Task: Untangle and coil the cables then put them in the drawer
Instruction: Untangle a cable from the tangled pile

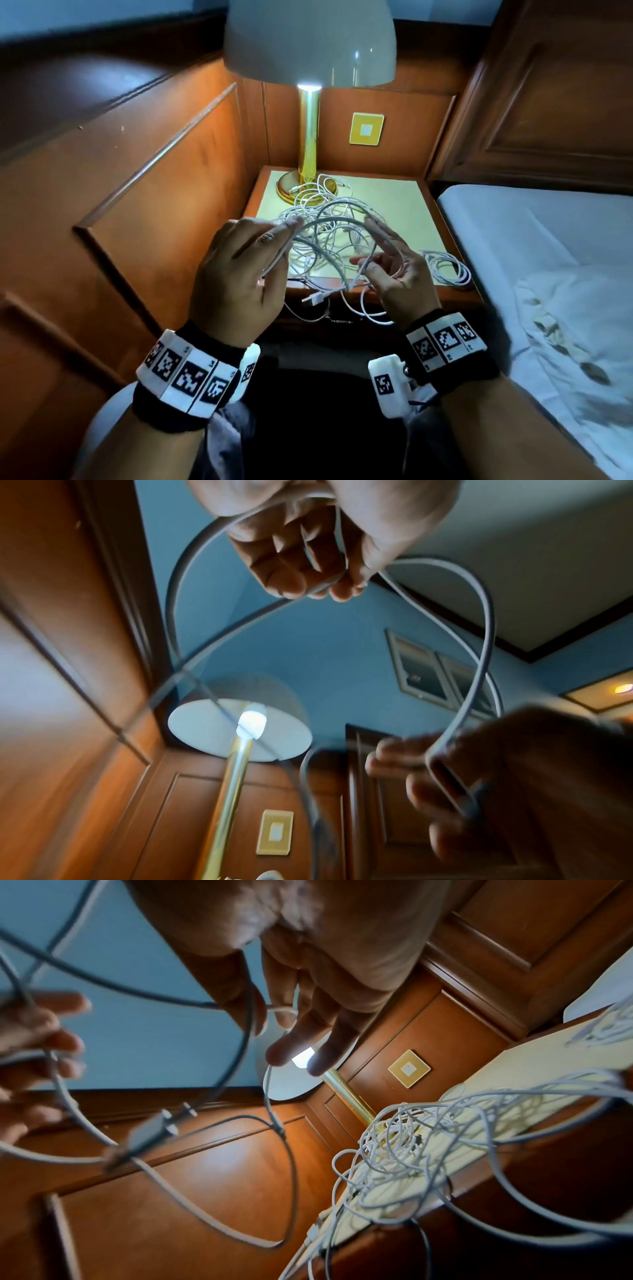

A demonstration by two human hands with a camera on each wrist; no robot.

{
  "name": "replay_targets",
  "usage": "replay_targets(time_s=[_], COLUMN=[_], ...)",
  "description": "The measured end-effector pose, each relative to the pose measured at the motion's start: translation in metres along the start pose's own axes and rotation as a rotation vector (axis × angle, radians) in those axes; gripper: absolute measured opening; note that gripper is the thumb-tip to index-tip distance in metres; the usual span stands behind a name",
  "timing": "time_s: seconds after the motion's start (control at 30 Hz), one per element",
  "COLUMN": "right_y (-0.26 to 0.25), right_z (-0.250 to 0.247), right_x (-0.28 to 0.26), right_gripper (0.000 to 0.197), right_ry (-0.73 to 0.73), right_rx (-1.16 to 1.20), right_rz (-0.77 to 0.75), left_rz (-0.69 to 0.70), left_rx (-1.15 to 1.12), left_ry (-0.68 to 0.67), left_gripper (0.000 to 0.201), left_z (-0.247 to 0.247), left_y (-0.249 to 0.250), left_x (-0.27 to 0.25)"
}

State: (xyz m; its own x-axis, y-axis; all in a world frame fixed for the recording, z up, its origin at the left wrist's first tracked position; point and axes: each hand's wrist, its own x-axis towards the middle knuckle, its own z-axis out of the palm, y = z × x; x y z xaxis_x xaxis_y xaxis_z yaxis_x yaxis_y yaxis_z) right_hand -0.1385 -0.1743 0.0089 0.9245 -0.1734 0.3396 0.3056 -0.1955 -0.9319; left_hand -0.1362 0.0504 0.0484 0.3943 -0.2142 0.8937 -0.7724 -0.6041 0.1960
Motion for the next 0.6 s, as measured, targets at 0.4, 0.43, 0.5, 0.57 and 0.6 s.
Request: replay_targets(time_s=[0.4,0.43,0.5,0.57,0.6], right_y=[0.005,0.004,0.002,0.004,0.005], right_z=[-0.017,-0.019,-0.024,-0.028,-0.030], right_x=[-0.064,-0.064,-0.062,-0.056,-0.054], right_gripper=[0.032,0.029,0.024,0.017,0.013], right_ry=[-0.287,-0.259,-0.228,-0.209,-0.189], right_rx=[-0.151,-0.152,-0.223,-0.371,-0.423], right_rz=[0.645,0.671,0.633,0.508,0.454], left_rz=[-0.614,-0.650,-0.694,-0.722,-0.724], left_rx=[-0.187,-0.162,-0.140,-0.143,-0.132], left_ry=[-0.443,-0.500,-0.581,-0.656,-0.719], left_gripper=[0.030,0.029,0.024,0.018,0.016], left_z=[-0.005,-0.002,0.004,0.008,0.010], left_y=[0.019,0.016,0.009,0.001,-0.003], left_x=[-0.049,-0.056,-0.067,-0.075,-0.078])
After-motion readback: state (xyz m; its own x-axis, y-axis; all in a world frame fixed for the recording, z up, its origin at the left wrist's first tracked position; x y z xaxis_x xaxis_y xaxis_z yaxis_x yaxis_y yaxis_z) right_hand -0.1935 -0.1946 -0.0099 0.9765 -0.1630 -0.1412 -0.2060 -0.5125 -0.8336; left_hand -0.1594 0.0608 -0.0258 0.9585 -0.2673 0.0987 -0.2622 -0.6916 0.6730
